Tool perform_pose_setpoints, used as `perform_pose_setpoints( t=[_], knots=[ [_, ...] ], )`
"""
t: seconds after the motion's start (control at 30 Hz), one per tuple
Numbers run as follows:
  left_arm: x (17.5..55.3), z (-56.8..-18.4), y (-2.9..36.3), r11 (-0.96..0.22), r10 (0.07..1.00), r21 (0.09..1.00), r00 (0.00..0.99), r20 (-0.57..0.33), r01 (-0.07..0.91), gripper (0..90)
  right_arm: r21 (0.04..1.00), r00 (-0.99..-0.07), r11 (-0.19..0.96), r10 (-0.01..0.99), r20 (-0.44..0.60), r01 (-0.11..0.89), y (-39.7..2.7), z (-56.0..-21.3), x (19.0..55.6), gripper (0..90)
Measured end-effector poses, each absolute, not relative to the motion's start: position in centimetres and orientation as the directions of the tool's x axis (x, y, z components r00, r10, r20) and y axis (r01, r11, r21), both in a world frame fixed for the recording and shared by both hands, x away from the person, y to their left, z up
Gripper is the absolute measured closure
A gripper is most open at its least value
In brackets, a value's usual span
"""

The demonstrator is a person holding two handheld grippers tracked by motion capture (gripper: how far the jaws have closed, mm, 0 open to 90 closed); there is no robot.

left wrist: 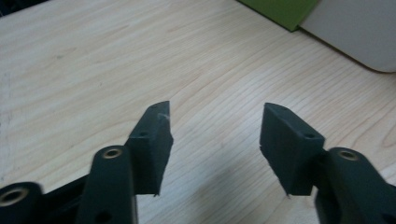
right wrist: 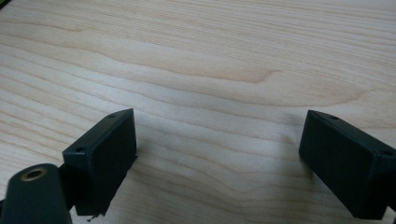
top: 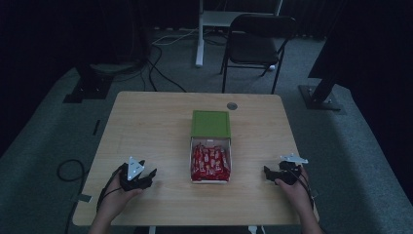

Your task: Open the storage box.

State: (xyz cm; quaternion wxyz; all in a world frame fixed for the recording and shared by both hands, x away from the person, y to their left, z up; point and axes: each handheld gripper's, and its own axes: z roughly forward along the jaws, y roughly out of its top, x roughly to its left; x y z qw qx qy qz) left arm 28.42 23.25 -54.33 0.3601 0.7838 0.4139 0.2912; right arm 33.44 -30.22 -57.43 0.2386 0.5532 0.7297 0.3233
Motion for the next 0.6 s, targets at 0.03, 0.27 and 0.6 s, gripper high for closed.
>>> perform_pose_setpoints(
  t=[0.03,0.27,0.6],
  knots=[
    [28.5,-54.3,23.4,-0.396,0.860,0.804,0.487,0.154,0.444,41.3,0.736,-0.274,0.179,0.962,0.010,0.653,-30.2,-57.4,33.4,10.7],
    [28.6,-54.1,24.6,-0.340,0.887,0.823,0.445,0.121,0.455,35.8,0.736,-0.274,0.179,0.962,0.010,0.653,-30.2,-57.4,33.4,10.7],
    [28.9,-54.1,26.5,-0.254,0.926,0.817,0.375,0.050,0.517,13.6,0.736,-0.274,0.179,0.962,0.009,0.653,-30.2,-57.4,33.4,10.7]
  ],
)
